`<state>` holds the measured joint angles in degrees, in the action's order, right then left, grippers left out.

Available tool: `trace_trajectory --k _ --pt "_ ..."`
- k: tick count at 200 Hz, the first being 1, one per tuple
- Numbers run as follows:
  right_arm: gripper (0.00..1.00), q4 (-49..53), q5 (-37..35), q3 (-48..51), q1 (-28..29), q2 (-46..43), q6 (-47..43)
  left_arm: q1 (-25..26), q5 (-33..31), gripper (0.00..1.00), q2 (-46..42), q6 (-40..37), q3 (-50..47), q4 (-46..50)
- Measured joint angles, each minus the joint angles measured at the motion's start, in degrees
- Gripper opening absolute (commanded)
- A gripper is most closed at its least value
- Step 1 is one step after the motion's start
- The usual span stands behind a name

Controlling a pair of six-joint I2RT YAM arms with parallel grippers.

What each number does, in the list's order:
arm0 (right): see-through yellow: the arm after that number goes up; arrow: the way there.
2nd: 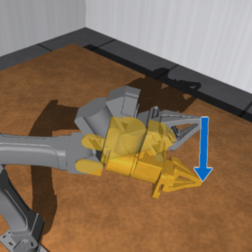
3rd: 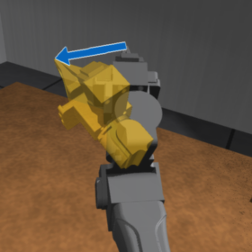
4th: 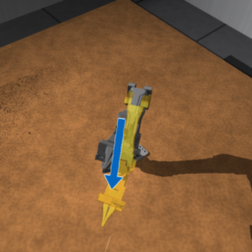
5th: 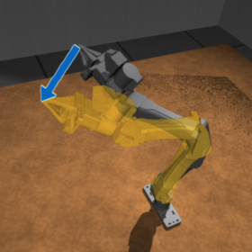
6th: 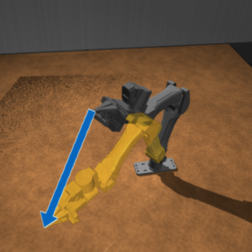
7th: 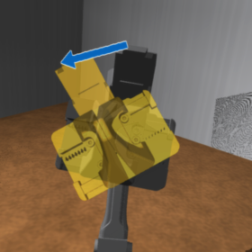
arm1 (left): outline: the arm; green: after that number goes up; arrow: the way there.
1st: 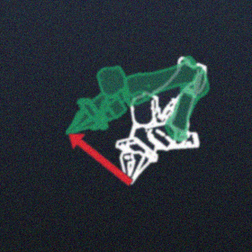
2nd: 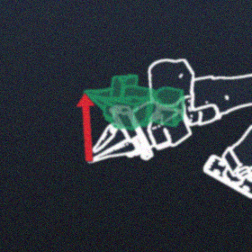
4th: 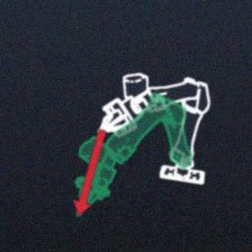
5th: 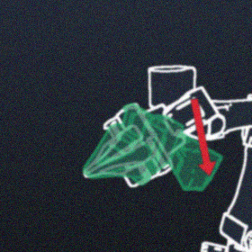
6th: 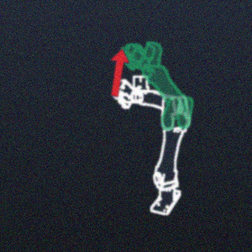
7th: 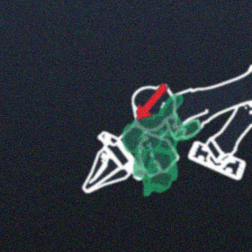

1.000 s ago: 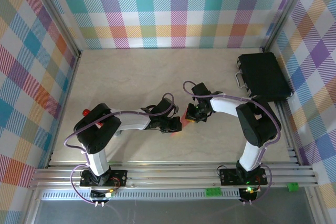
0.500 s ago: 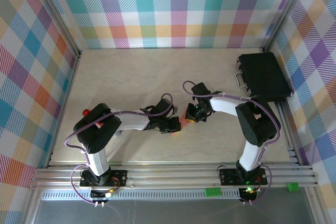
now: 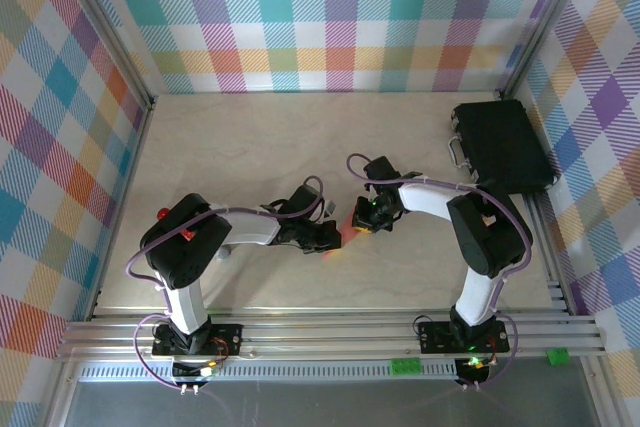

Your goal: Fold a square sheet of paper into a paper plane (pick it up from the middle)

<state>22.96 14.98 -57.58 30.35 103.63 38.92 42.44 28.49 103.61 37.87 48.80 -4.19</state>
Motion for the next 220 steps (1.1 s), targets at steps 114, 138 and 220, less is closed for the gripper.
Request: trace_trajectory --k 114,138,220 --pt "0.14 1.53 0.39 -1.33 -0.11 0.85 -2.12 -1.40 1.46 0.00 -4.07 -10.71 -3.28 5.92" --pt "0.14 1.55 0.72 -1.42 -0.13 0.96 -2.29 -1.51 1.03 0.00 -6.27 -10.71 -5.53 6.36" --pt "0.14 1.49 0.98 -1.40 -0.17 0.81 -2.38 -1.66 -4.20 0.00 -17.20 -9.92 -4.55 20.46"
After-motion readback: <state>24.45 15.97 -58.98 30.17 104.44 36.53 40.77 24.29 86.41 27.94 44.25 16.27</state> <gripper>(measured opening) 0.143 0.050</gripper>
